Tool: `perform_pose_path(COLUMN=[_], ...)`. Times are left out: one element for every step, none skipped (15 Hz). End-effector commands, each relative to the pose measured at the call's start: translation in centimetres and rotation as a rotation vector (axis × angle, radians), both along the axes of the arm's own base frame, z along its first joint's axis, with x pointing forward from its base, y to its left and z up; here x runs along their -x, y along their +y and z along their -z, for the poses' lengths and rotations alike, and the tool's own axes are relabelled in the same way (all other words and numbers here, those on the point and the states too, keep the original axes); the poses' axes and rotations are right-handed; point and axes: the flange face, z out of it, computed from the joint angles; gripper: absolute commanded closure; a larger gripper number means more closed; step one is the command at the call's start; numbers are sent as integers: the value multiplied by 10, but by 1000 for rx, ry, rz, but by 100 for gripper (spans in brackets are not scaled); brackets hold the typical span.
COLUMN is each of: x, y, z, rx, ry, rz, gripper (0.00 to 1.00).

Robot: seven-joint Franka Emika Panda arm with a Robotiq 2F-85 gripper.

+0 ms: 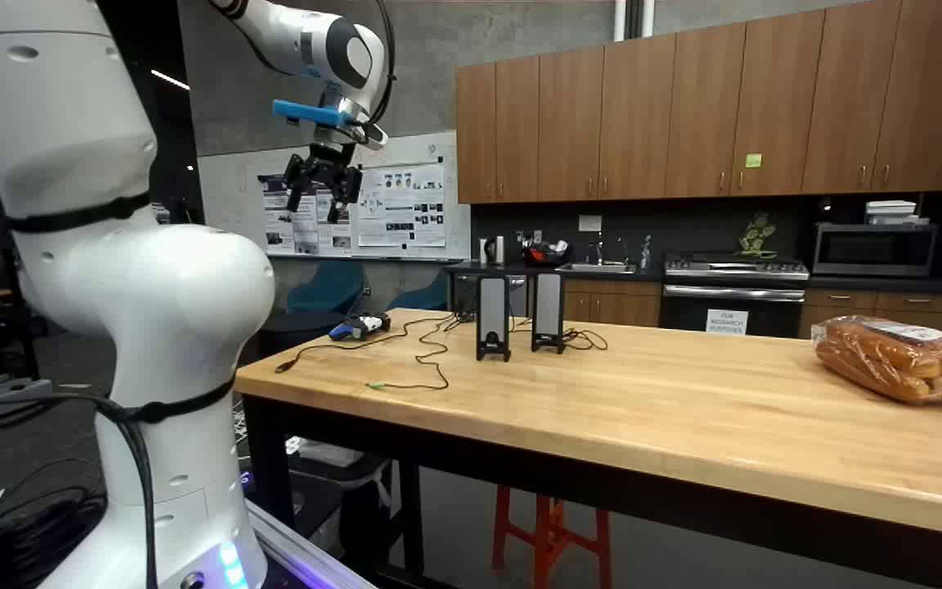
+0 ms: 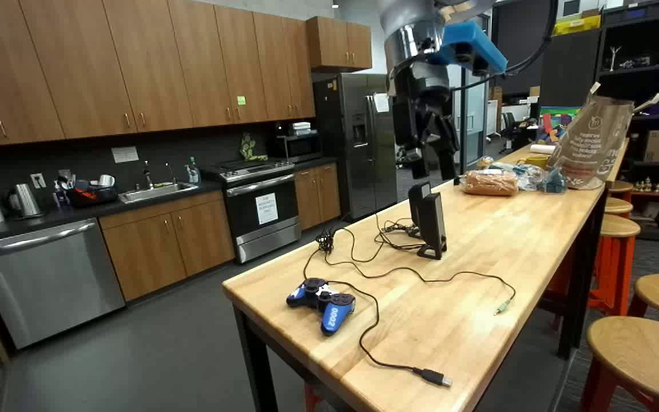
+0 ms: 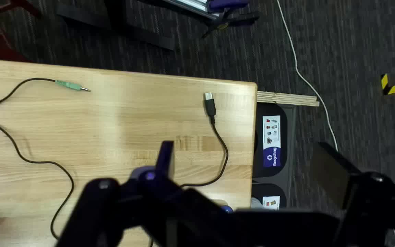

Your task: Move the usb and the aux jack and place them in front of the speaker on the left

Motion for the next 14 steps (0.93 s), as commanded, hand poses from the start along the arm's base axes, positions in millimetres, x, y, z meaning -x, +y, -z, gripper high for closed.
perform_pose_path(x=[0, 0, 0, 0, 0, 0, 0, 0, -1, -2, -3, -4, -4, -5], y=[0, 0, 0, 0, 0, 0, 0, 0, 1, 1, 2, 4, 5, 7], z=[-1, -1, -1, -1, -1, -1, -1, -1, 1, 4, 7, 10, 14, 19], rx=[0, 0, 0, 0, 0, 0, 0, 0, -1, 2, 2, 0, 1, 0], ry=[1, 1, 1, 1, 0, 0, 0, 0, -4, -12, -14, -19, -25, -33], rz=[0, 0, 0, 0, 0, 0, 0, 0, -1, 1, 0, -4, -6, -6], gripper=[0, 0, 0, 0, 0, 0, 0, 0, 0, 0, 0, 0, 0, 0])
